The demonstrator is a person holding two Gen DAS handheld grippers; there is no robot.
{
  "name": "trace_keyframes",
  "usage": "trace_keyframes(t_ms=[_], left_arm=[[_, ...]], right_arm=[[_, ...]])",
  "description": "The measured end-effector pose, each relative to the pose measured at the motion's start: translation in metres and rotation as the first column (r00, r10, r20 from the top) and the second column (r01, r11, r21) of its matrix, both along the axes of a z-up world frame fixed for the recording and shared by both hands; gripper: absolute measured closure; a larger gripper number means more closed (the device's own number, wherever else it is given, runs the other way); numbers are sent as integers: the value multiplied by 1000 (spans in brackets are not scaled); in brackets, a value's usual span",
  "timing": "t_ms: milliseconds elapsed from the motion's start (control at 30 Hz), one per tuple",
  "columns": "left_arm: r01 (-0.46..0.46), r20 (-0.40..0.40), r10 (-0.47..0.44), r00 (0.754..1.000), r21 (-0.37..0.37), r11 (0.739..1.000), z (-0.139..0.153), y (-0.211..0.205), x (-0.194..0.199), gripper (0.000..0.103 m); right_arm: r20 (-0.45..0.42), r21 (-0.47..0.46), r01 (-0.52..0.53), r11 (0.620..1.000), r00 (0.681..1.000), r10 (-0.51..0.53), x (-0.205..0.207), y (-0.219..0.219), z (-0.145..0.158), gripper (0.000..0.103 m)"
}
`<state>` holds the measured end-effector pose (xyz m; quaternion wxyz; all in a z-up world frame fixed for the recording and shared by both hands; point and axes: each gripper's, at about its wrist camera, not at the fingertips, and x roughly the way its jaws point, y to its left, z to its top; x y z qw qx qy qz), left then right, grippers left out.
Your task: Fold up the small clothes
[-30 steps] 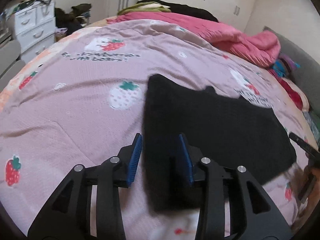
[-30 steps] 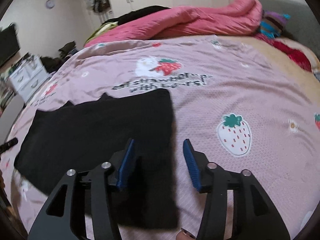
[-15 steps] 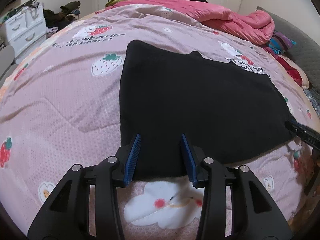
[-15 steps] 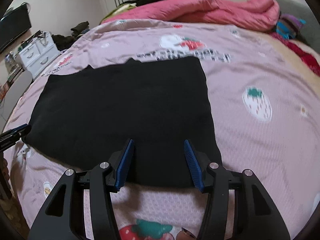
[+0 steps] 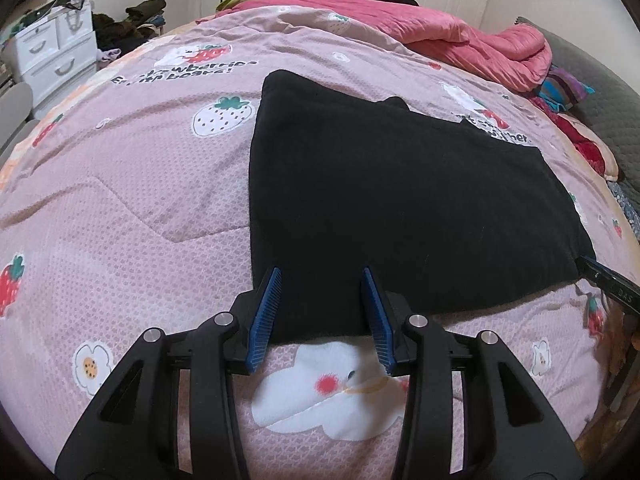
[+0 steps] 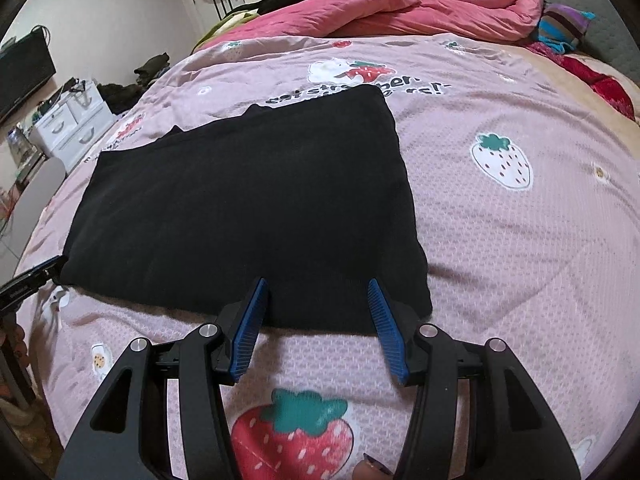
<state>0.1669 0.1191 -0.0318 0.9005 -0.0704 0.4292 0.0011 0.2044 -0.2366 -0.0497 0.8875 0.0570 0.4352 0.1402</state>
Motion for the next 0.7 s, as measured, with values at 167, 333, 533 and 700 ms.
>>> trace_keyframes(t_ms=[167,333,533,700], left_arm=[[0,0,0,1000,-12,1000,1,3,-3,69],[6,14,-5,1000,-43,999,6,8,-11,66],[-3,34,5,999,-64,998,13,19,-18,57],[-15,51,18,999,-61,998,19,23,-20,38]], right_arm=[[11,5,8,1000,1000,-8,-5,-1,2,52],[56,-49,-9,999,998,11,-16,6,9,45],[119,-74,-56,996,991,65,-27,21,19,30],[149,-67,-77,995,985,86,-32,28,25,19]])
